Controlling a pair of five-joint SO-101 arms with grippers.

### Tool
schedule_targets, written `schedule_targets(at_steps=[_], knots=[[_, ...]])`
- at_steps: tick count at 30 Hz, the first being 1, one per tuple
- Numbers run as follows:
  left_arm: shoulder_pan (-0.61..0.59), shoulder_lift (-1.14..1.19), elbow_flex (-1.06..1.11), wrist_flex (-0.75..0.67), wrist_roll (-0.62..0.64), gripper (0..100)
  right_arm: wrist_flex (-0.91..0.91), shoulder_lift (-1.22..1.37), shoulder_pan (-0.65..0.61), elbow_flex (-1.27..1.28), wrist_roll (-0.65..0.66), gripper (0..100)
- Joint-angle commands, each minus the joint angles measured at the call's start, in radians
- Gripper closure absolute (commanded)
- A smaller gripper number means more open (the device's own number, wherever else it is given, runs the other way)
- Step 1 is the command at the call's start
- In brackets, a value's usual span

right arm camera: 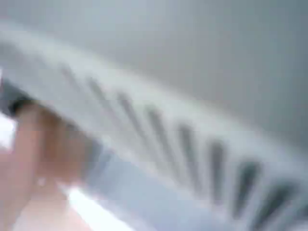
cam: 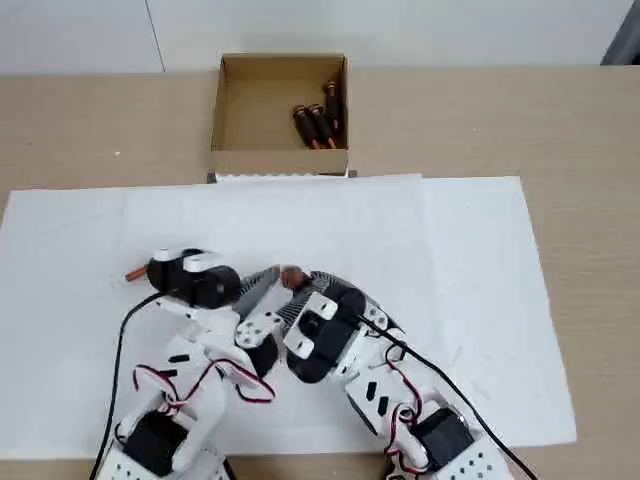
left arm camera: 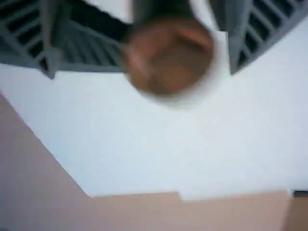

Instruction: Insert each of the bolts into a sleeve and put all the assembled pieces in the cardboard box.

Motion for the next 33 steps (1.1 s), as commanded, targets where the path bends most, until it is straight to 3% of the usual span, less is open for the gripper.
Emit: schedule_targets(at_steps=[1,9,12,17,24,29,33], knots=[[-0.028,-0.009,-0.073,0.003,-0.031,78,-0.031,-0.016,0.008,-0.012,0.005,99.5],[-0.032,-0.008,-0.124,0.005,-0.031,78,-0.030,-0.016,0.012,-0.011,0.005,99.5],[-0.086,-0.008,-0.151,0.002,-0.037,79,-0.030,-0.016,0.018,-0.011,0.005,99.5],[-0.203,-0.012,-0.136,0.005,-0.150,99,-0.030,-0.015,0.070,0.008,0.008,99.5],[-0.324,-0.012,-0.015,0.003,-0.361,100,-0.015,-0.005,0.196,0.026,0.002,99.5],[-0.413,-0.012,0.102,0.000,-0.390,99,0.088,-0.015,0.292,0.023,-0.146,99.5],[-0.419,-0.012,0.145,0.005,-0.391,99,0.182,-0.005,0.317,-0.028,-0.247,99.5]])
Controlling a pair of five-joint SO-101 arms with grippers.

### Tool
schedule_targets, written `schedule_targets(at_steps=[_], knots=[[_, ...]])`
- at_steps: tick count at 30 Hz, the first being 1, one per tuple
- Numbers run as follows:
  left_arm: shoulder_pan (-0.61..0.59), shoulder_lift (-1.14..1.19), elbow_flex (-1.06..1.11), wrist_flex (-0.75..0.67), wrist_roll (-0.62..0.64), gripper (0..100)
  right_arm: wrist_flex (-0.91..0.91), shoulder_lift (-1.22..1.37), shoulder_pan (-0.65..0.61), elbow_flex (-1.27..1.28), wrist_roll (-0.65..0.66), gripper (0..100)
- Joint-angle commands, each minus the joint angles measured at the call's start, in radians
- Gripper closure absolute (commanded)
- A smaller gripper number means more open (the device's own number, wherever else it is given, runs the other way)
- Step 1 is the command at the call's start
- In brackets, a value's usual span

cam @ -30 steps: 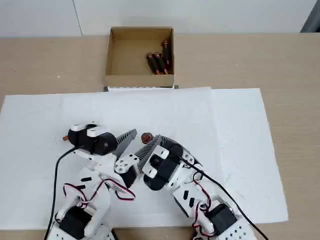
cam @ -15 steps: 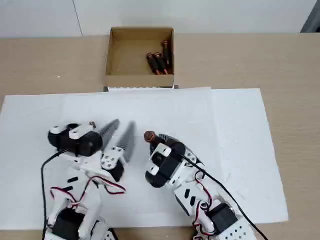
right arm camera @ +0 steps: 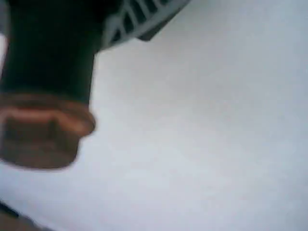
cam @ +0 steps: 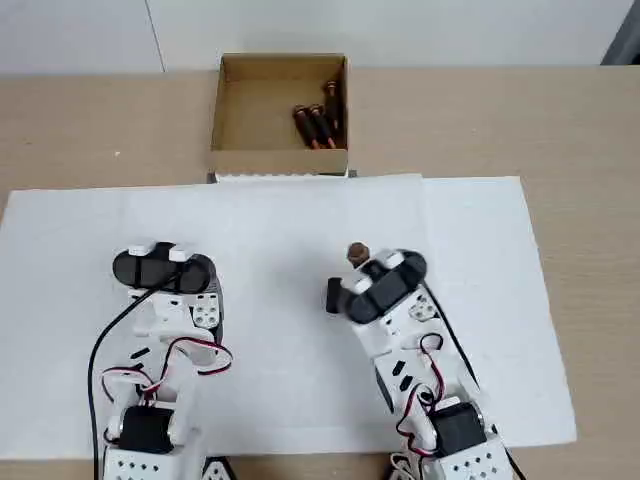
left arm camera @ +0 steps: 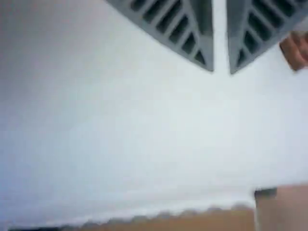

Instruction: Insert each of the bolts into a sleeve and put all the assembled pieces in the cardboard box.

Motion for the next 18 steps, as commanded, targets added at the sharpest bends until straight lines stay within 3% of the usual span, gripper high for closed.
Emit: schedule_targets(at_steps=[1,9,18], knots=[[-0.003,-0.008,0.012,0.005,-0.009,99,0.064,-0.007,0.015,-0.064,-0.078,99.5],[-0.003,-0.009,0.012,0.109,-0.038,99,0.228,0.096,-0.044,-0.319,-0.094,99.5],[-0.003,-0.009,0.012,0.110,-0.041,99,0.143,0.750,-0.038,-0.747,-0.193,99.5]])
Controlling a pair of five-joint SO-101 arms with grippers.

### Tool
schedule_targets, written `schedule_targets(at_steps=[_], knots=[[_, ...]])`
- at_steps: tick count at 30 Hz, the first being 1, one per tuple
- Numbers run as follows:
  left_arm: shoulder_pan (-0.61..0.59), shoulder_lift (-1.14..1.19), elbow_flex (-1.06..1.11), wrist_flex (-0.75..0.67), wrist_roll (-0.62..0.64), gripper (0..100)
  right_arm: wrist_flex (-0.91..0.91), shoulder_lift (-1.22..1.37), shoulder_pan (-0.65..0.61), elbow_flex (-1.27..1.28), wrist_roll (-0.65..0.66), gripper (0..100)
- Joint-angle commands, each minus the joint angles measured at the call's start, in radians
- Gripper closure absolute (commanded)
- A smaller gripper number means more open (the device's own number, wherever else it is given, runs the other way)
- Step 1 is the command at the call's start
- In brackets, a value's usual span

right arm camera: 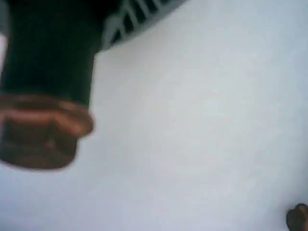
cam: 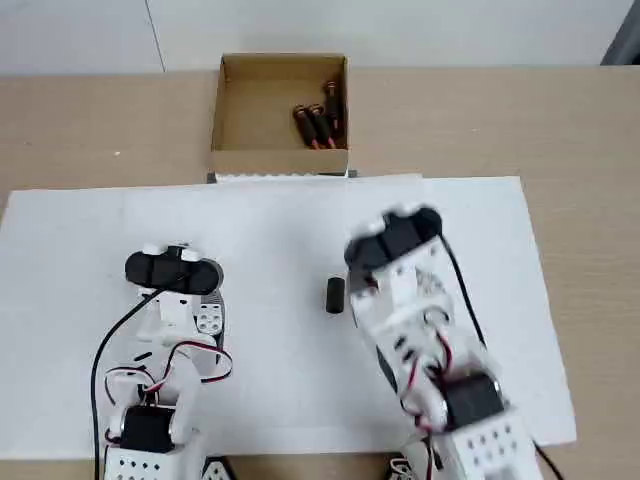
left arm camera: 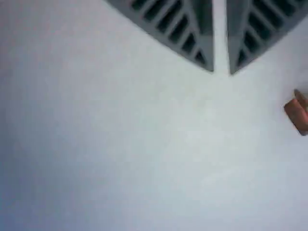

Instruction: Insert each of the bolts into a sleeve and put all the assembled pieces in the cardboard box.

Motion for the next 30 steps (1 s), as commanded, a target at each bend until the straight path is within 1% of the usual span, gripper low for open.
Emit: schedule_targets(at_steps=[1,5,12,18,22,30], knots=[[-0.002,-0.009,-0.005,0.005,-0.008,99,-0.085,0.268,-0.007,-0.238,-0.015,99.5],[-0.002,-0.009,-0.005,0.005,-0.008,99,-0.150,0.542,-0.007,-0.454,-0.012,99.5],[-0.002,-0.009,-0.005,0.005,-0.008,99,-0.189,1.010,0.033,-0.873,0.031,99.5],[-0.002,-0.009,-0.005,0.005,-0.008,99,-0.182,1.351,0.042,-1.249,0.040,99.5],[-0.002,-0.009,-0.005,0.005,-0.008,99,-0.188,1.540,0.035,-1.461,0.132,99.5],[-0.006,-0.009,-0.005,0.005,-0.005,99,-0.191,1.853,0.035,-1.795,0.258,99.3]])
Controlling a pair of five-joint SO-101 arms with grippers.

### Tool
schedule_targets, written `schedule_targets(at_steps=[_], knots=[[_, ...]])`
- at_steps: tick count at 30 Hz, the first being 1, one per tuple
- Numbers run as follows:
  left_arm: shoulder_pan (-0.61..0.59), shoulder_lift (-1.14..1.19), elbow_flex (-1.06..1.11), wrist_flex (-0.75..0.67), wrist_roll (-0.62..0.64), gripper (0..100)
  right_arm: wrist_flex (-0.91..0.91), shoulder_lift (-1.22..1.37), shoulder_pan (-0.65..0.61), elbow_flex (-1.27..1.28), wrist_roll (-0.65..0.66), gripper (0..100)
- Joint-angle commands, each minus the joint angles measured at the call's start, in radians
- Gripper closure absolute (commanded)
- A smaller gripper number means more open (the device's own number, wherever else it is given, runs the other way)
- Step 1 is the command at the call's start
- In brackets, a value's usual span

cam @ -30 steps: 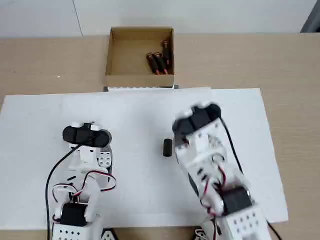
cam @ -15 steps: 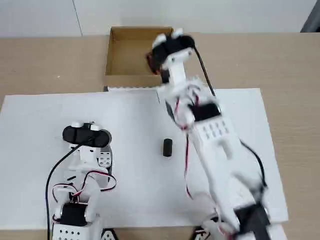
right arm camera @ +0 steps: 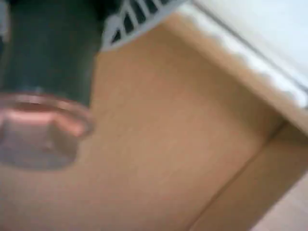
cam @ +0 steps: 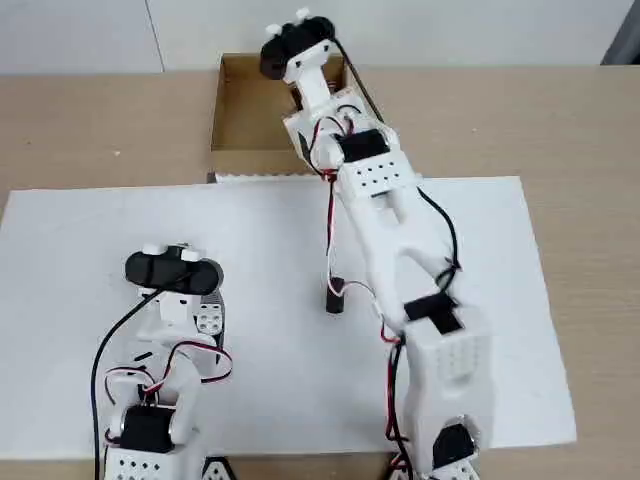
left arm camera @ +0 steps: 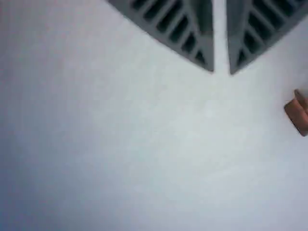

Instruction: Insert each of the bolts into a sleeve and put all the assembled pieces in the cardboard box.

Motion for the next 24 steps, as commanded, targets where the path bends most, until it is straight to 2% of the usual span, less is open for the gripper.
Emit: schedule_targets(at_steps=[1,7,13,24], knots=[[-0.006,-0.009,-0.005,0.005,-0.003,99,-0.030,0.084,0.004,-0.196,0.066,99.1],[-0.006,-0.009,-0.005,0.005,-0.003,99,-0.022,0.283,0.004,-0.417,0.121,98.0],[-0.006,-0.009,-0.005,0.005,-0.003,99,0.001,0.392,-0.018,-0.543,0.133,83.5],[-0.008,-0.009,-0.005,0.005,-0.002,99,0.070,0.404,-0.045,-0.608,0.132,89.0]])
